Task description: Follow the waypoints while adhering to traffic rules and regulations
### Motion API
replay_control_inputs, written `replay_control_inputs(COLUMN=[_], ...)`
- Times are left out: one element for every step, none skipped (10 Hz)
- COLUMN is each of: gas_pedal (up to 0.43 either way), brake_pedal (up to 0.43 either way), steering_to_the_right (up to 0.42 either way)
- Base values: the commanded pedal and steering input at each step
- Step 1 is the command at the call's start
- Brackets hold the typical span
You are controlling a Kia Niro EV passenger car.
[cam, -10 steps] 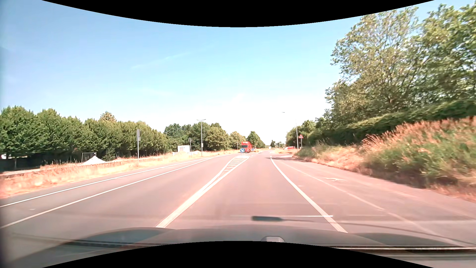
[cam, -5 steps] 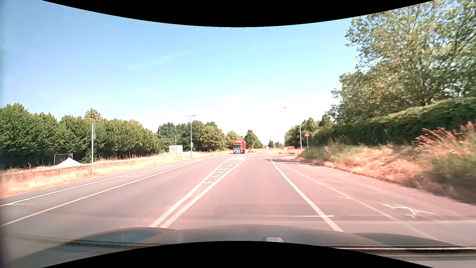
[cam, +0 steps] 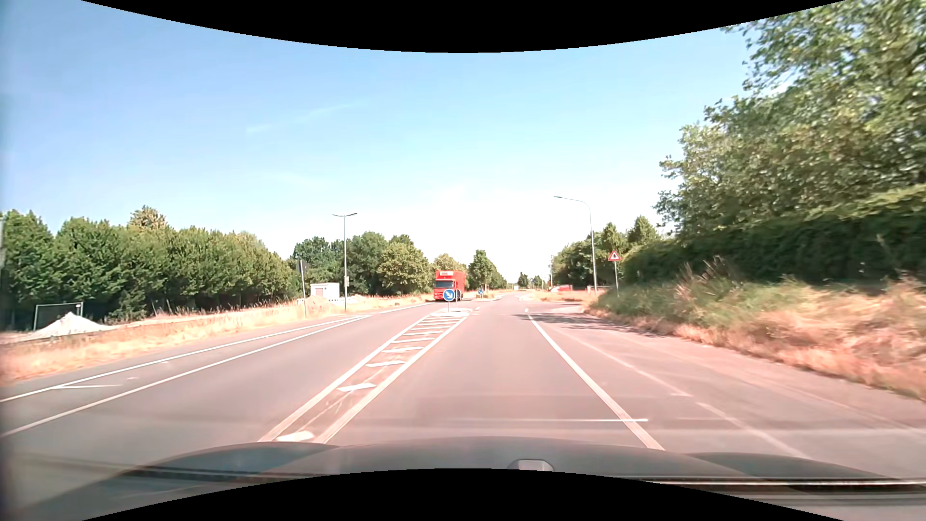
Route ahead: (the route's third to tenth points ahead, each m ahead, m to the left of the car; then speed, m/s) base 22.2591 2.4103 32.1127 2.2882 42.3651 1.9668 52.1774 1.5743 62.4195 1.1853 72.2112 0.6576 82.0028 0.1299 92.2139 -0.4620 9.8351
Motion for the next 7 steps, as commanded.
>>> replay_control_inputs(gas_pedal=[0.0, 0.0, 0.0, 0.0, 0.0, 0.0, 0.0], brake_pedal=[0.0, 0.0, 0.0, 0.0, 0.0, 0.0, 0.0], steering_to_the_right=[0.004, 0.003, 0.003, 0.003, 0.003, 0.003, 0.003])
